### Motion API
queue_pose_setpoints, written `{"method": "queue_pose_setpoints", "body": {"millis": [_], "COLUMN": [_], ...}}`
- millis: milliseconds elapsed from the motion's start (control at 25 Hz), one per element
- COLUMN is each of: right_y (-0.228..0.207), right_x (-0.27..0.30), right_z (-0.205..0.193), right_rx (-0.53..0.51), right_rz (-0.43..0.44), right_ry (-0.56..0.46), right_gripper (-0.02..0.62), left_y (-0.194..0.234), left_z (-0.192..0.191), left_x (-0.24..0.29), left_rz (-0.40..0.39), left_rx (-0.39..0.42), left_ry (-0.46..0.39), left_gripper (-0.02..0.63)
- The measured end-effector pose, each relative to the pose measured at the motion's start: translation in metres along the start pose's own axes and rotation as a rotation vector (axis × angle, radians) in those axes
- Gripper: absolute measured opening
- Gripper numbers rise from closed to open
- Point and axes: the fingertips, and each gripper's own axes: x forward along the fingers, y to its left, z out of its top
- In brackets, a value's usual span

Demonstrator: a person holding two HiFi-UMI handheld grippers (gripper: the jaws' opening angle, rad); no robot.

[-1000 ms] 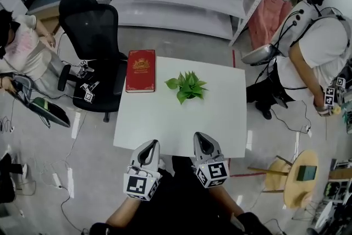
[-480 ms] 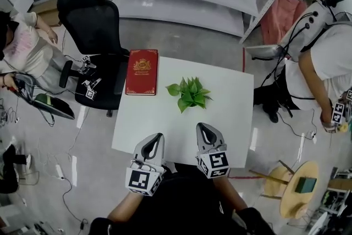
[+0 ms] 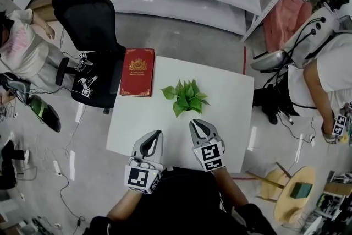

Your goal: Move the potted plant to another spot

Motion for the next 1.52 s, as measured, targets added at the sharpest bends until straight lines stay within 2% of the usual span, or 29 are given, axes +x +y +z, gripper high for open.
{"method": "queue_pose_setpoints", "body": {"millis": [240, 520, 720, 1160, 1320, 1520], "right_y": [-0.004, -0.008, -0.013, -0.025, -0.030, -0.035], "right_x": [0.026, 0.064, 0.084, 0.108, 0.113, 0.117], "right_z": [-0.025, -0.061, -0.080, -0.105, -0.112, -0.112], "right_rx": [-0.185, -0.532, -0.693, -0.837, -0.860, -0.882], "right_rz": [0.087, 0.087, 0.102, 0.085, 0.073, 0.059], "right_ry": [0.158, 0.325, 0.415, 0.532, 0.563, 0.589], "right_gripper": [0.014, 0.014, 0.014, 0.016, 0.088, 0.095], "left_y": [0.000, 0.000, -0.002, 0.006, 0.008, 0.012], "left_z": [-0.006, -0.012, -0.014, -0.019, -0.020, -0.021], "left_x": [0.014, 0.024, 0.026, 0.034, 0.037, 0.039], "left_rz": [0.009, 0.001, -0.009, -0.007, -0.006, -0.005], "left_rx": [-0.006, 0.008, 0.005, -0.015, -0.020, -0.025], "left_ry": [0.025, 0.047, 0.066, 0.080, 0.085, 0.094], "left_gripper": [0.017, 0.017, 0.017, 0.017, 0.017, 0.017]}}
